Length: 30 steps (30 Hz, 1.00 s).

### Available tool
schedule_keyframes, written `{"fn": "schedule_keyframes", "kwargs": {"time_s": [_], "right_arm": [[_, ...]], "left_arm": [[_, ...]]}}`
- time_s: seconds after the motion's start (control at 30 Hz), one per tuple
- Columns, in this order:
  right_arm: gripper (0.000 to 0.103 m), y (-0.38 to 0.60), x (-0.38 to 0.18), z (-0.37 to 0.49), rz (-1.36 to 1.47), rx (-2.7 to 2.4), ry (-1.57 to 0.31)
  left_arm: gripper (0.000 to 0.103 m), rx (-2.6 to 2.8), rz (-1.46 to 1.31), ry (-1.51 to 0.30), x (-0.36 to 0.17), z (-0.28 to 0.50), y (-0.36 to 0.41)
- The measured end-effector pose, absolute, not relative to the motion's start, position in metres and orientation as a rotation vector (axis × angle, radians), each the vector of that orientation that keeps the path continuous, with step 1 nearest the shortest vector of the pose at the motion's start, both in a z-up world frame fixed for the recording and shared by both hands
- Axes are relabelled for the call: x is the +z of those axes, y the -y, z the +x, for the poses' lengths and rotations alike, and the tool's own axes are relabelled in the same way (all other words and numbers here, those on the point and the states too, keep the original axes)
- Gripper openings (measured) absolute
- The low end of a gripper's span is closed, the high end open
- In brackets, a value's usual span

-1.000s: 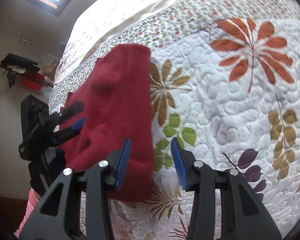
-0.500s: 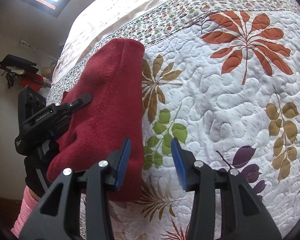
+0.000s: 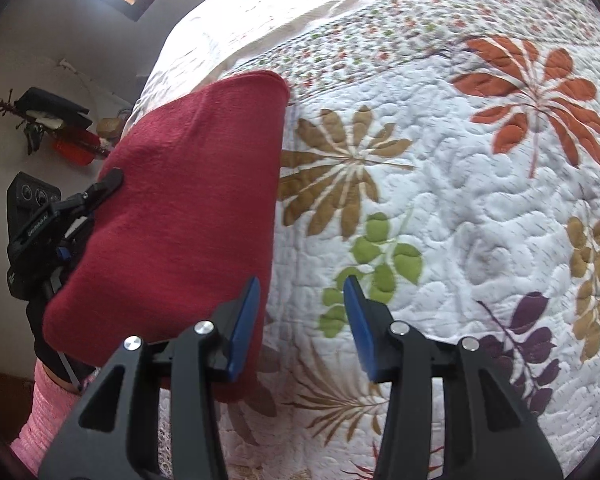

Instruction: Fold small clothes

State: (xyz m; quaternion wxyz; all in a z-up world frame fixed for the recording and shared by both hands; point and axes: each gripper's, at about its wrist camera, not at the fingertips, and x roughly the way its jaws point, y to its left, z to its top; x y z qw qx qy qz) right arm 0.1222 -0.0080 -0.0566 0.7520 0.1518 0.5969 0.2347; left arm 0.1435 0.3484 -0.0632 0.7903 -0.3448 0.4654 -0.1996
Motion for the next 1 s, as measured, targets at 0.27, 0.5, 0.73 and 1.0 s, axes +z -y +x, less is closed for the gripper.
{"fn": "schedule_keyframes", "kwargs": {"time_s": [0.27, 0.5, 0.73, 1.0], "right_arm": [[0.047, -0.035, -0.05, 0.118, 0.282, 0.612, -1.284], [0.051, -0.078, -0.047, 0.114, 0.263, 0.708, -1.278], [0.051, -0.119, -0.054, 0.106, 0.263, 0.772, -1.315], [0.051, -0.146, -0.083, 0.1, 0.182, 0.717, -1.397]], "left_arm": [[0.015, -0.382, -0.777, -0.961, -0.051, 0.13, -0.411], [0.015, -0.318, -0.792, -0.904, -0.039, 0.117, -0.466], [0.015, -0.282, -0.817, -0.931, -0.064, 0.106, -0.515], [0.016, -0.253, -0.852, -0.999, -0.121, 0.103, -0.529]]}}
